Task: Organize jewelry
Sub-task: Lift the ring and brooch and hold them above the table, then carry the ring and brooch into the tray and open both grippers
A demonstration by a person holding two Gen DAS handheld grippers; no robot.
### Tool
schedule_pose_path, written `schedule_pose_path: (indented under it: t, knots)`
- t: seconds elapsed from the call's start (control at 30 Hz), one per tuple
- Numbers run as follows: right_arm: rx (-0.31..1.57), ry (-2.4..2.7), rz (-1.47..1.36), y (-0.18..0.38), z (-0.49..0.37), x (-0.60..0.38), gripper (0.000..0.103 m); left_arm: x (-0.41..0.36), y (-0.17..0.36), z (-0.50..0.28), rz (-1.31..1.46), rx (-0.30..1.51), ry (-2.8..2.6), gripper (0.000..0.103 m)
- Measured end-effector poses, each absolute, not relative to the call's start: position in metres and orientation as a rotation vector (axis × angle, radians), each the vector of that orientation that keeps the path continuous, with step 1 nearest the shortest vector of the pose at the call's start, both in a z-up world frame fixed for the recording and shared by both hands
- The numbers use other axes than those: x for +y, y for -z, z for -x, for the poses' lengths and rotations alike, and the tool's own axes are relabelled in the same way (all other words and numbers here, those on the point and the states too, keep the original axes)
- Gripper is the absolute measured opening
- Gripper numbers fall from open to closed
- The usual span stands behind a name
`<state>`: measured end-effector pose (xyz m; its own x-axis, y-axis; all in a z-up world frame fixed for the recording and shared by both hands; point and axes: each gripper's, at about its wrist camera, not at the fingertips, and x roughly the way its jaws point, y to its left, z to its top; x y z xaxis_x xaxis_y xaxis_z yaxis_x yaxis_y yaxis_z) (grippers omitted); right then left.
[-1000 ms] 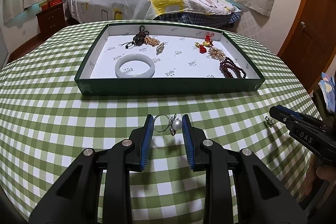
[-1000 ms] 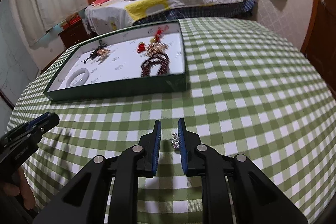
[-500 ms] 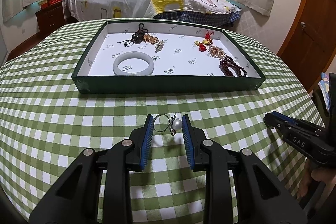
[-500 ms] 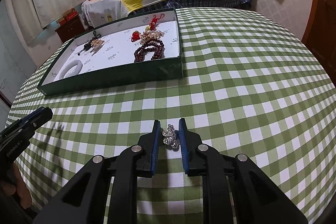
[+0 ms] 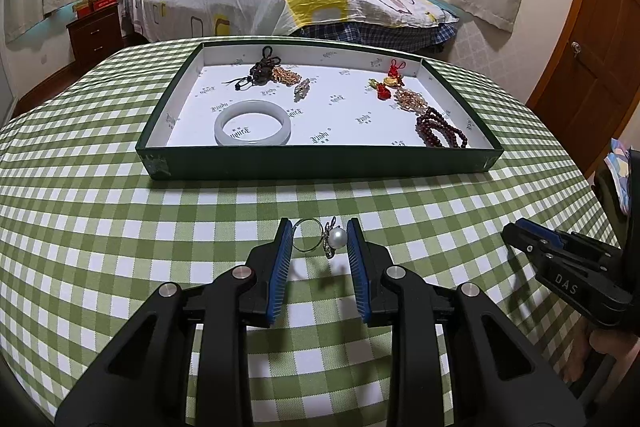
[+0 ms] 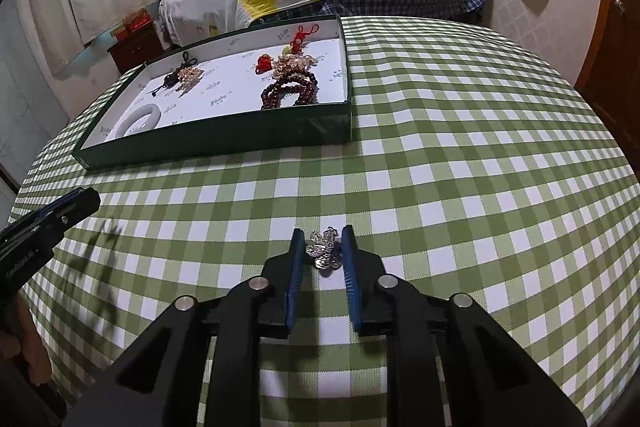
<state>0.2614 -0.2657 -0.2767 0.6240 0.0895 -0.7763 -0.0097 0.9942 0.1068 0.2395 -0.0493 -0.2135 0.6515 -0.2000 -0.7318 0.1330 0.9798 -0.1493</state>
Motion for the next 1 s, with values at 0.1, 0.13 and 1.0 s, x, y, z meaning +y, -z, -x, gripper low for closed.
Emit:
schedule_pose_path:
  t: [0.1,0.13,1.0]
  knots:
    - [0.892,-0.06,-0.095,0.276,-0.26,-0.265,0.018,-0.049,0.213,-0.239,0.084,0.839,0.19,0.027]
    - [0.885,-0.06,-0.093,0.275,-0.259,-0.265,0.016,-0.05,0.213,-0.24,0.083,0.838,0.19,0.027]
    - [0.767,-0.088,-0.096,0.235,-0.257,-0.26,0.011,-0.048,0.196,-0.243,0.087,0.795,0.2,0.027]
